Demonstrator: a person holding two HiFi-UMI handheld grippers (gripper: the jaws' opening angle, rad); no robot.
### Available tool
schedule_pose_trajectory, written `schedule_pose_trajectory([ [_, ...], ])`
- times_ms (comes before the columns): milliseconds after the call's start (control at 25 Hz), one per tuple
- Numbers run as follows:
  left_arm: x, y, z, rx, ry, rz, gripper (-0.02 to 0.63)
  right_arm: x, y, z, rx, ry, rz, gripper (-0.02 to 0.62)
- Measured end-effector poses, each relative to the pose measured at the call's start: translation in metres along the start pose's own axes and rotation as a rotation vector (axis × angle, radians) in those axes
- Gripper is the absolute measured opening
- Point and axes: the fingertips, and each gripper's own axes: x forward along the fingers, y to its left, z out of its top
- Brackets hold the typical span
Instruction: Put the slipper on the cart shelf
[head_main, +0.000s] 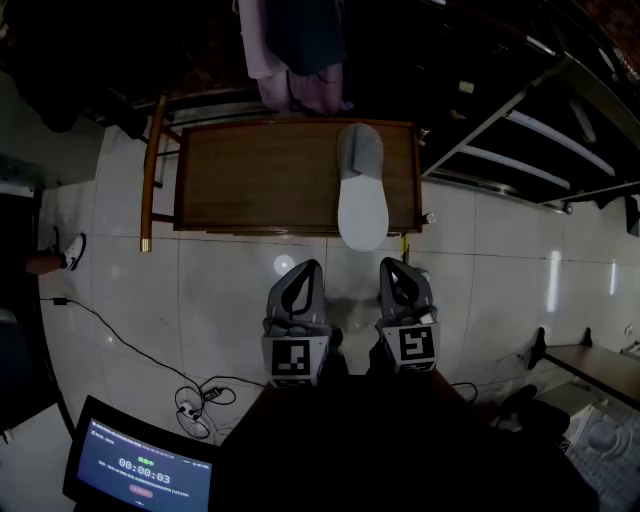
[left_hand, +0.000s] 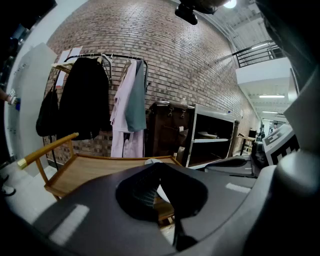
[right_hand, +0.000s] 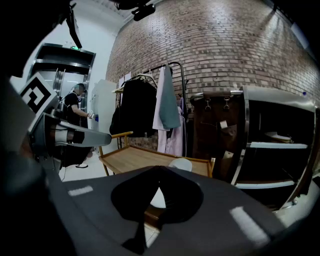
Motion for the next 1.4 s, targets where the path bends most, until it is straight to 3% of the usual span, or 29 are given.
schedule_pose_trajectory([
  [200, 0.014, 0.018, -0.016, -0.024, 0.020, 0.019, 0.015, 0.020, 0.000, -0.026, 0.017, 0.050, 0.009, 0.002],
  [360, 0.022, 0.028, -0.029, -0.020, 0.049, 0.033, 0.015, 0.035, -0.016, -0.063, 0.171, 0.140, -0.012, 0.002],
  [480, 0.023, 0.034, -0.032, -0.016, 0.062, 0.041, 0.015, 0.045, -0.021, -0.095, 0.416, 0.227, -0.006, 0.009],
  [600, 0.025, 0.036, -0.031, -0.018, 0.070, 0.040, 0.015, 0.056, -0.018, -0.117, 0.777, 0.270, 0.038, 0.164],
  [640, 0.025, 0.035, -0.031, -0.021, 0.070, 0.036, 0.015, 0.058, -0.017, -0.123, 0.896, 0.271, 0.058, 0.189],
  [720, 0.025, 0.030, -0.031, -0.025, 0.070, 0.023, 0.015, 0.063, -0.018, -0.128, 1.074, 0.252, 0.074, 0.195],
  [880, 0.023, 0.024, -0.031, -0.024, 0.066, 0.010, 0.015, 0.076, -0.023, -0.129, 1.300, 0.190, 0.078, 0.196],
  [1120, 0.018, 0.019, -0.029, -0.073, 0.032, -0.013, 0.015, 0.099, -0.022, -0.135, 1.426, 0.156, 0.088, 0.204],
  [1280, 0.008, 0.023, -0.028, -0.080, 0.021, -0.003, 0.015, 0.109, -0.024, -0.139, 1.439, 0.170, 0.049, 0.136],
  [1400, -0.001, 0.022, -0.029, -0.098, 0.019, -0.002, 0.015, 0.112, -0.024, -0.142, 1.475, 0.165, 0.040, 0.120],
])
